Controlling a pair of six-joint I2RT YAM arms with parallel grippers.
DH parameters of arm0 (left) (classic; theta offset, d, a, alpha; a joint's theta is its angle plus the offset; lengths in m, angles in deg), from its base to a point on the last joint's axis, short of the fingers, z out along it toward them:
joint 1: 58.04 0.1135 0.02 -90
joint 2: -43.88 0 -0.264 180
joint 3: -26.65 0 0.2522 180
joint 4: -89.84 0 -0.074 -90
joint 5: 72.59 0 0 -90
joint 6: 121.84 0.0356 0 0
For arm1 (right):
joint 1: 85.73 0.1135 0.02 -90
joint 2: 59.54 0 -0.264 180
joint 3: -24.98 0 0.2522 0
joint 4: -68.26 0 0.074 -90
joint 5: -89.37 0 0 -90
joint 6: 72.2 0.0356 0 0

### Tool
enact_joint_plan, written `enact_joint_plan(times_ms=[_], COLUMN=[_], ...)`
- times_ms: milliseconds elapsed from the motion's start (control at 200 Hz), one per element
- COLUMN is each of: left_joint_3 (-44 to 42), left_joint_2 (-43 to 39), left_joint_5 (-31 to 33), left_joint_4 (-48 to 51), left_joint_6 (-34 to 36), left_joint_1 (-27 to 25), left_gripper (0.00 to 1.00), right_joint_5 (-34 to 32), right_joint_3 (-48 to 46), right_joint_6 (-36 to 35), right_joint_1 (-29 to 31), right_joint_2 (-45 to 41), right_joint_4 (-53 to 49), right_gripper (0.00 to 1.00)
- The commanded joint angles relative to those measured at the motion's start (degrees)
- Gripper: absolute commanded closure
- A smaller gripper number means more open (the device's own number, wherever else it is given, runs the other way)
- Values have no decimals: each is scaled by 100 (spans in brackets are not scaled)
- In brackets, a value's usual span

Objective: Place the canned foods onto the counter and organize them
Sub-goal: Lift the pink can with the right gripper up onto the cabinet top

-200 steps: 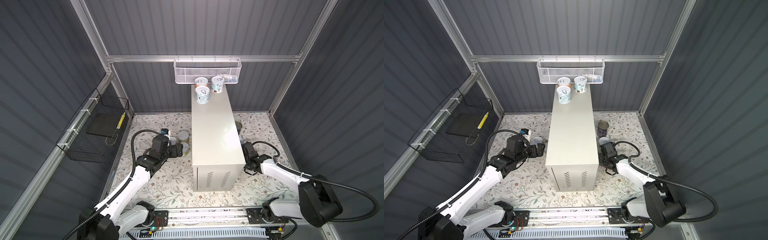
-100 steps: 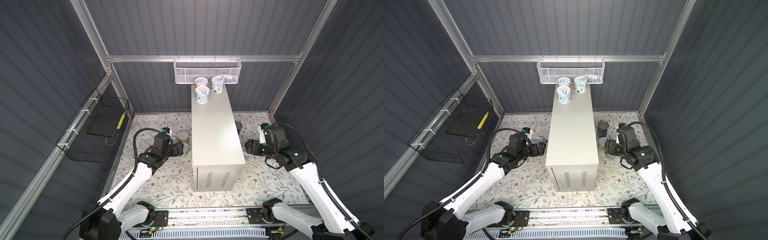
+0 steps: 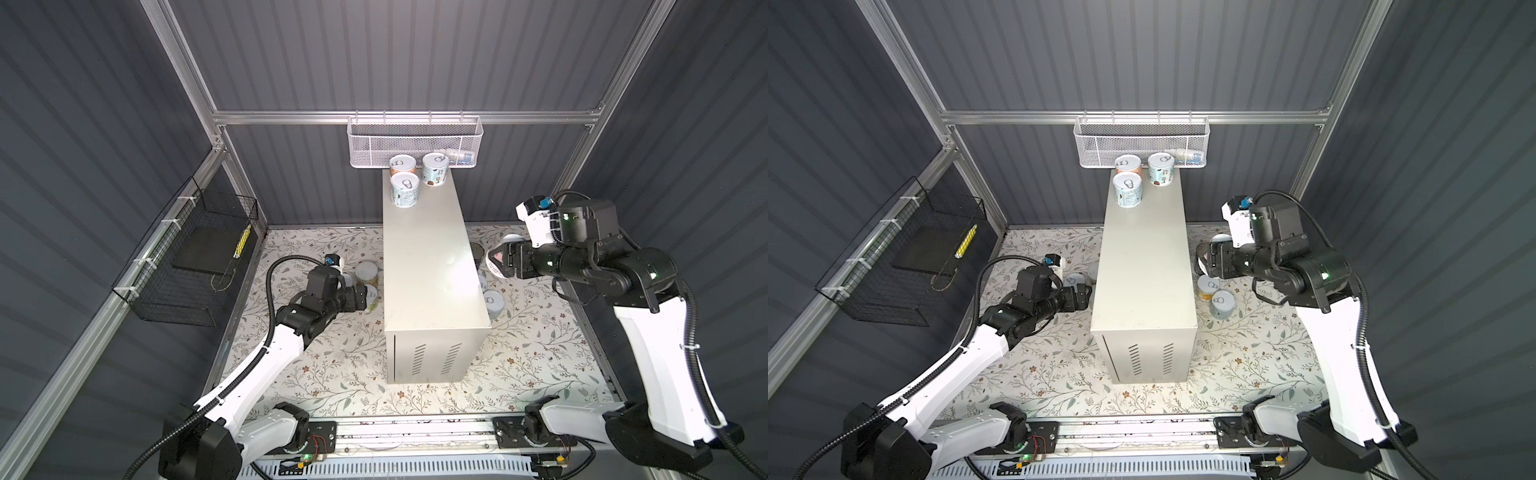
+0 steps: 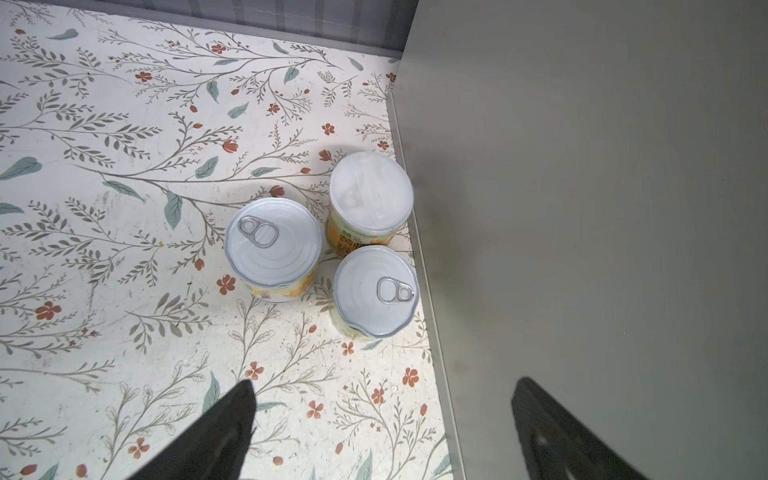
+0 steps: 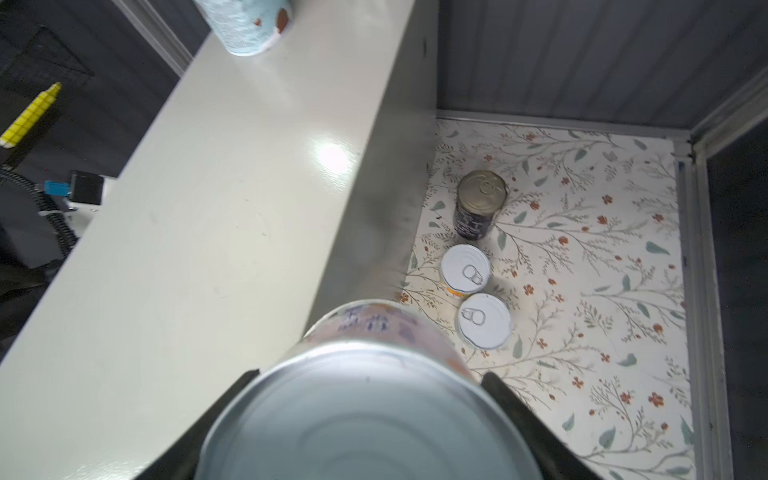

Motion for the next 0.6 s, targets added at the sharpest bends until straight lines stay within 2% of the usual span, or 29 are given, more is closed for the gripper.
enact_joint_plan(times_ms=[0, 235, 595], left_joint_3=[342, 541, 447], left_joint_2=[80, 404, 407], left_joint_5=[-225, -448, -458], left_joint_4=[234, 488, 385], left_joint_6=[141, 196, 218], left_joint_1=[30, 29, 29], left_gripper=[3, 2, 2], right_joint_5=[-118, -432, -783], right_joint_3=[695, 1958, 2498], right_joint_6=[-184, -299, -352], right_joint_1=[410, 990, 1382], right_joint_2=[363, 1376, 2144], right_joint_4=[-168, -537, -661], right_gripper=[100, 100, 100])
